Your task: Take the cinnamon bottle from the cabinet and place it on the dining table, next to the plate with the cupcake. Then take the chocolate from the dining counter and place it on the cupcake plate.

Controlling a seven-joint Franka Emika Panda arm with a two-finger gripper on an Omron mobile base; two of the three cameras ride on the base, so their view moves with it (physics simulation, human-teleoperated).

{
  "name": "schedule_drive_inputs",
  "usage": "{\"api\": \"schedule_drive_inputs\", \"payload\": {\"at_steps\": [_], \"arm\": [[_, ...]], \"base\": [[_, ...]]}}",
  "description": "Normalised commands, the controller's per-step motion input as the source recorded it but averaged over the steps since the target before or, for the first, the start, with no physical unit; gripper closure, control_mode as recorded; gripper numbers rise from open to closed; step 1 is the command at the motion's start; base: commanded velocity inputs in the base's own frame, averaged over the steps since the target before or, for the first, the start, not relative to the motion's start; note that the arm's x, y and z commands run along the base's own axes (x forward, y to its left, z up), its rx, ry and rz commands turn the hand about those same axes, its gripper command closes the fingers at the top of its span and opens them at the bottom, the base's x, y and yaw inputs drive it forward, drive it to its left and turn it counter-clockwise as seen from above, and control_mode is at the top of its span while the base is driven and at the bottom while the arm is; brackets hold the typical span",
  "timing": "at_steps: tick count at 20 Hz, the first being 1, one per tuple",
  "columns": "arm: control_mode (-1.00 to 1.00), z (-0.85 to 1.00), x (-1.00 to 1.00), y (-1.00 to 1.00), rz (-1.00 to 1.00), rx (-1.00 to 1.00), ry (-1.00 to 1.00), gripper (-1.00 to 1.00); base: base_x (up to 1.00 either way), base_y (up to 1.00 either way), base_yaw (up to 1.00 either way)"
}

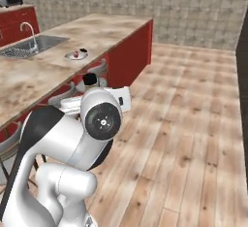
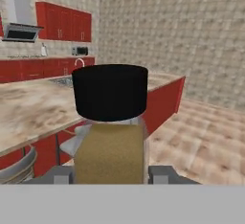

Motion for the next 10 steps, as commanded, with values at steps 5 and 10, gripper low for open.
{"api": "schedule_drive_inputs", "payload": {"at_steps": [5,10], "arm": [[1.0,0.0,0.0,0.0,0.0,0.0,0.0,1.0],[1.0,0.0,0.0,0.0,0.0,0.0,0.0,1.0]], "base": [[0.96,-0.58,0.52],[0.93,-0.63,0.51]]}}
